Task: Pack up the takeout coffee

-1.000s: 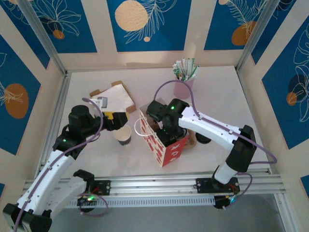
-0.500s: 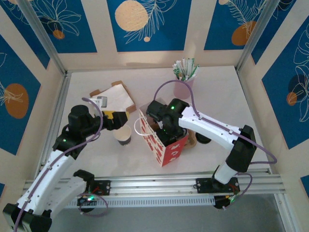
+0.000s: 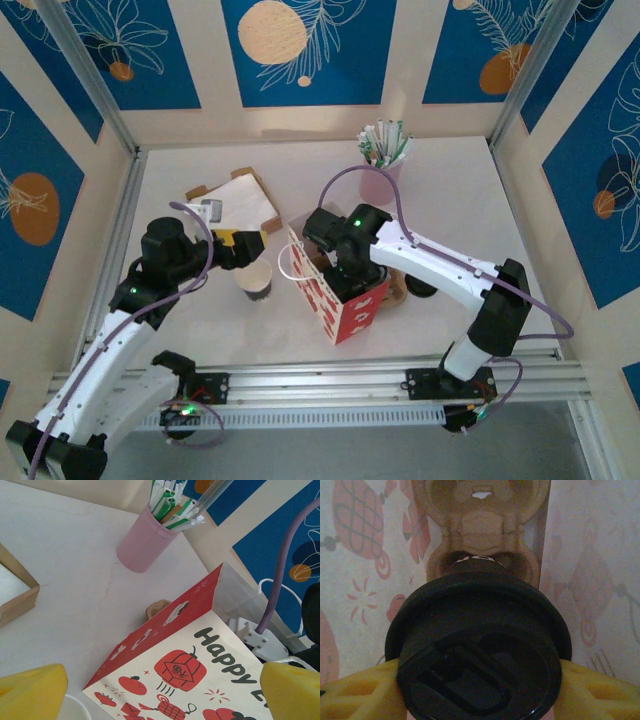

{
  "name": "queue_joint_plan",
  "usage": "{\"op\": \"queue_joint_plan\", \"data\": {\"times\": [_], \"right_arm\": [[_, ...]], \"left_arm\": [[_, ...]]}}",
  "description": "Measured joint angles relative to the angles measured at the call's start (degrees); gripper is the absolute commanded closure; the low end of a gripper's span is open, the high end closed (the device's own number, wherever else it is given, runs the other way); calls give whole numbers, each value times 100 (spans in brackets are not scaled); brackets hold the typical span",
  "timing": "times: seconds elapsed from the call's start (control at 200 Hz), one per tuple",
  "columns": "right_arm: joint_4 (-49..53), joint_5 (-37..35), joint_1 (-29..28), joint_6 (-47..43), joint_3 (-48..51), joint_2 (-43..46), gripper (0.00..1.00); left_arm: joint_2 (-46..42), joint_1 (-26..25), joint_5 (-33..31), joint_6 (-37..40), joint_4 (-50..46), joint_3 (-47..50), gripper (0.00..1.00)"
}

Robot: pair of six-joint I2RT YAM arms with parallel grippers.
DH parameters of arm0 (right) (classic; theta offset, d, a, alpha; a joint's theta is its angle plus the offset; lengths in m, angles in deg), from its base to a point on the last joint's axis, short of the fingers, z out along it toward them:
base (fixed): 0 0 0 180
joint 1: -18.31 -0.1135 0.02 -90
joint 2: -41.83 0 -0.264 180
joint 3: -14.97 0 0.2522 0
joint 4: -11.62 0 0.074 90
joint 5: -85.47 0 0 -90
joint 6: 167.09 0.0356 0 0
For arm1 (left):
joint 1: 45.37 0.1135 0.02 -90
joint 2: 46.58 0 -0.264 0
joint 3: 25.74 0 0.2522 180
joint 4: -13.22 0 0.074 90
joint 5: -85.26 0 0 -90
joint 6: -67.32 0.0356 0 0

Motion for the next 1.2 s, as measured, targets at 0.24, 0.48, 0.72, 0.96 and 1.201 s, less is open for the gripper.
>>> {"op": "queue_joint_plan", "data": {"times": [0.24, 0.48, 0.72, 0.96, 1.201], "right_arm": [[125, -2, 0, 24, 0, 0, 42], [151, -2, 13, 39, 0, -2, 42], [184, 0, 33, 42, -2, -26, 42], [238, 2, 55, 42, -2, -105, 42], [243, 4, 87, 39, -2, -109, 42]], "left_arm": [[2, 0, 0, 0, 2, 0, 1], [26, 0, 2, 0, 13, 0, 1], [39, 0, 4, 0, 31, 0, 1], [76, 0, 22, 0, 61, 0, 1], [120, -2, 109, 7, 125, -9, 1]]}}
